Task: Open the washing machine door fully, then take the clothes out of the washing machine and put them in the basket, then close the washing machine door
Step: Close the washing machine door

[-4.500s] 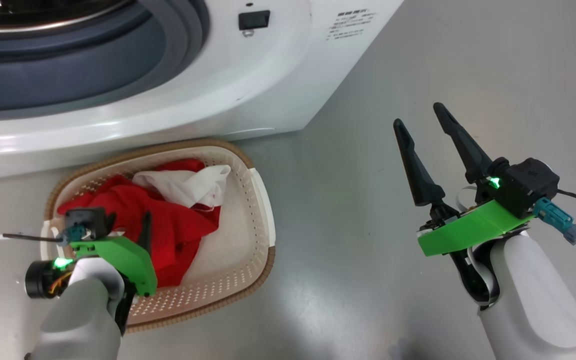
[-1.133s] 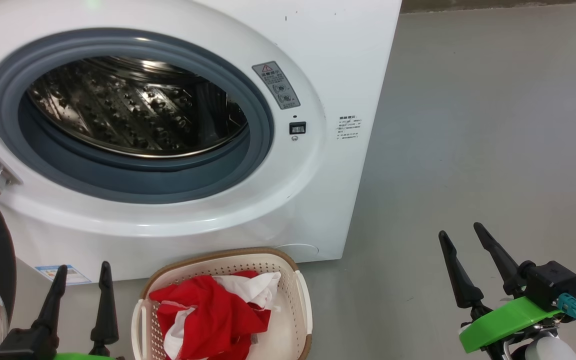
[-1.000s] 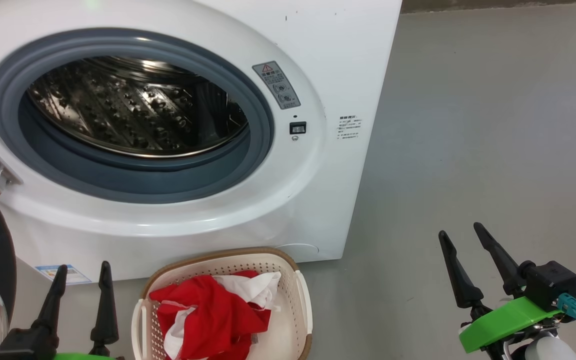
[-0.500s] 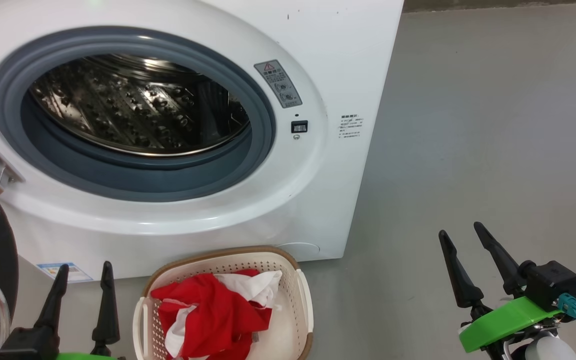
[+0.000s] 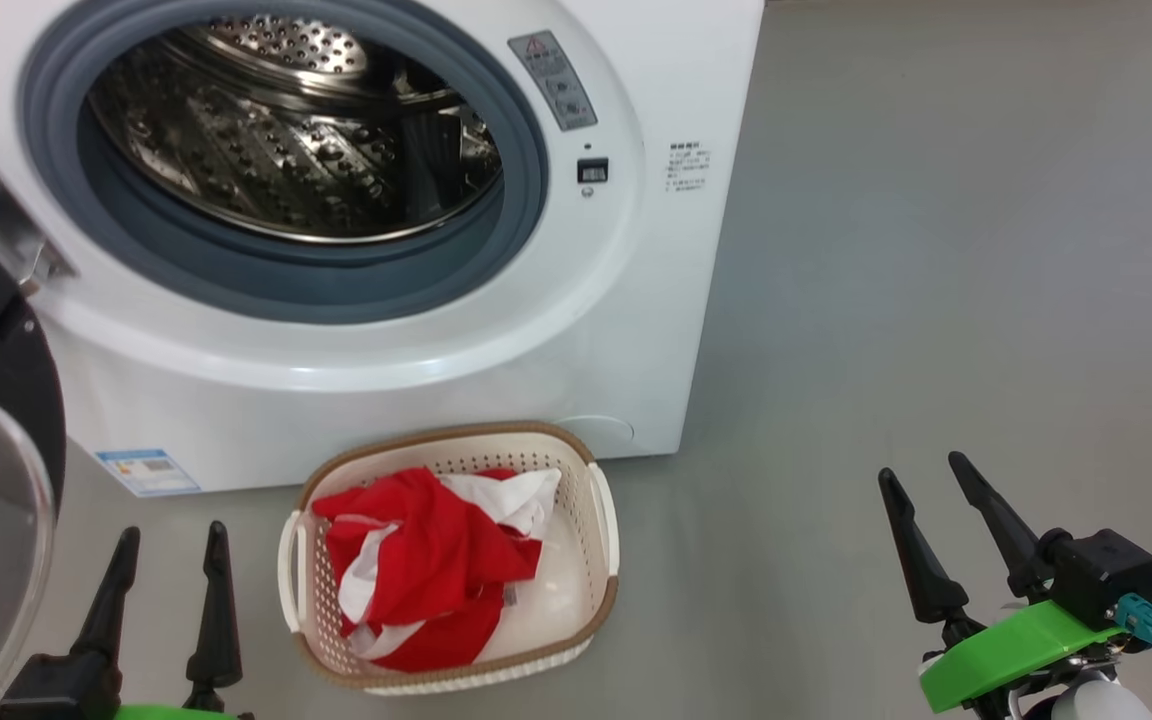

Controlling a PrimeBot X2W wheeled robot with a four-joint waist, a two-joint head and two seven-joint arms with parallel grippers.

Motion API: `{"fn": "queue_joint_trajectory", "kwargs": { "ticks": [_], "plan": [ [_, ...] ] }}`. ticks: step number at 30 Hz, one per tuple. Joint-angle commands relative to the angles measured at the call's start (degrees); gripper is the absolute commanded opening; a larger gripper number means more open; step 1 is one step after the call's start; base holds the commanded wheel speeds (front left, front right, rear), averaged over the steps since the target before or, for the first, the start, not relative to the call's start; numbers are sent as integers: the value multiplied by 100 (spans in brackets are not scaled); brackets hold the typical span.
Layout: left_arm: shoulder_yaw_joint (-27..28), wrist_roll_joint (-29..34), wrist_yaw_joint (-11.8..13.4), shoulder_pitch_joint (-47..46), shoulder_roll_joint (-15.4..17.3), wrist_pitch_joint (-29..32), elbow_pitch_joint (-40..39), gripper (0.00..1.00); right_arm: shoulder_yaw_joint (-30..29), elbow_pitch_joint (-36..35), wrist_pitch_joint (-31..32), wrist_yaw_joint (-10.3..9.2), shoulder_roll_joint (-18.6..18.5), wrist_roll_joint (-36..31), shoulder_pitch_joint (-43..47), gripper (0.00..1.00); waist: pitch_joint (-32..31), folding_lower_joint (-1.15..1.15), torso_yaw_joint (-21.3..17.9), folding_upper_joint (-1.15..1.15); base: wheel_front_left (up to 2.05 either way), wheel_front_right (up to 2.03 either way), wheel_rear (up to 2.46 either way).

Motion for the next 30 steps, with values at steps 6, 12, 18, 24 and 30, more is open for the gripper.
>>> {"fn": "queue_joint_trajectory", "kwargs": {
  "ticks": [6, 12, 18, 24, 30],
  "plan": [
    [142, -3, 16, -67, 87, -54, -162, 100, 93, -150, -68, 9, -39, -31, -9, 100, -17, 0, 12, 0, -102, 102, 0],
    [129, -15, 15, -61, 86, -54, -177, 100, 92, -154, -68, 9, -38, -31, -6, 100, -12, 0, 18, 0, -22, 22, 0],
    [117, -22, 12, -75, 86, -54, -177, 100, 79, -150, -68, 9, -38, -35, -3, 100, -21, 0, 38, 0, 0, 0, 0],
    [88, -32, 10, -72, 86, -54, -146, 100, 76, -141, -68, 9, -33, -42, 2, 100, -52, 0, 71, 0, 0, 0, 0],
    [35, -76, 11, -72, 86, -54, -107, 100, 90, -129, -68, 9, -47, -27, 19, 100, -85, 0, 197, 0, 0, 0, 0]
  ]
}}
